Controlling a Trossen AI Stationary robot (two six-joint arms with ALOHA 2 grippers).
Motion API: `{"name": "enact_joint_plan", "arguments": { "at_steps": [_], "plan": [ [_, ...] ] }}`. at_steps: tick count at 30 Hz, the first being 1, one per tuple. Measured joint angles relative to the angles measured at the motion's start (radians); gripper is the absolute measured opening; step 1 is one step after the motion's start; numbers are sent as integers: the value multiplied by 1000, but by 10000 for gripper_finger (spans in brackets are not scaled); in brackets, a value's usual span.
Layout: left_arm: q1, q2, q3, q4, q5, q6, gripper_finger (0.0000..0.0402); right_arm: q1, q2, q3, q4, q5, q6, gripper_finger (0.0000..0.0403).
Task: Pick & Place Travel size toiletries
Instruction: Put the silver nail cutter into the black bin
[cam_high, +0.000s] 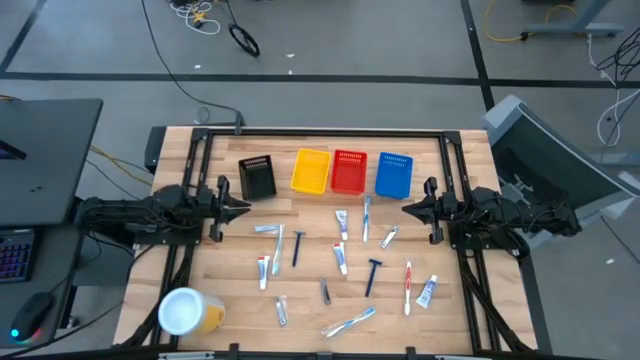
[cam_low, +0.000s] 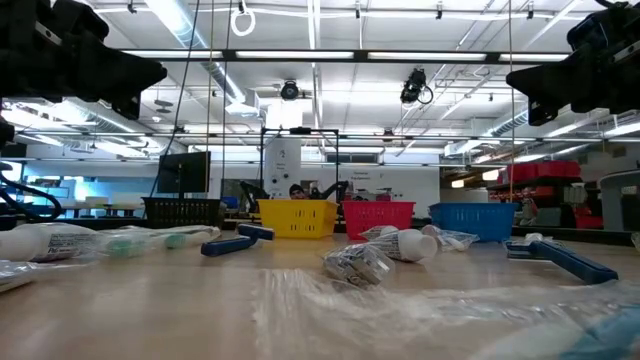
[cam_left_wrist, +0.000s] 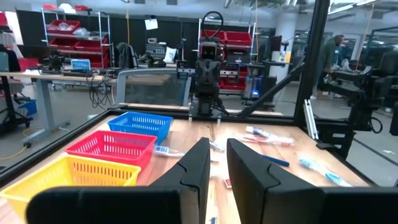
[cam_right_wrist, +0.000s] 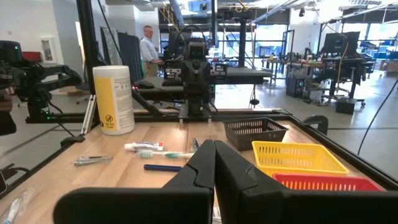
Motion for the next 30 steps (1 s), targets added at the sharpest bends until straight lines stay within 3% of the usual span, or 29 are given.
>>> {"name": "enact_joint_plan", "arguments": {
  "at_steps": [21,30],
  "plan": [
    [0,5,0,21,-116,-50,62,0,0,0,0,0,0,5],
    [0,135,0,34,-226,-69,85,0,0,0,0,0,0,5]
  ]
}}
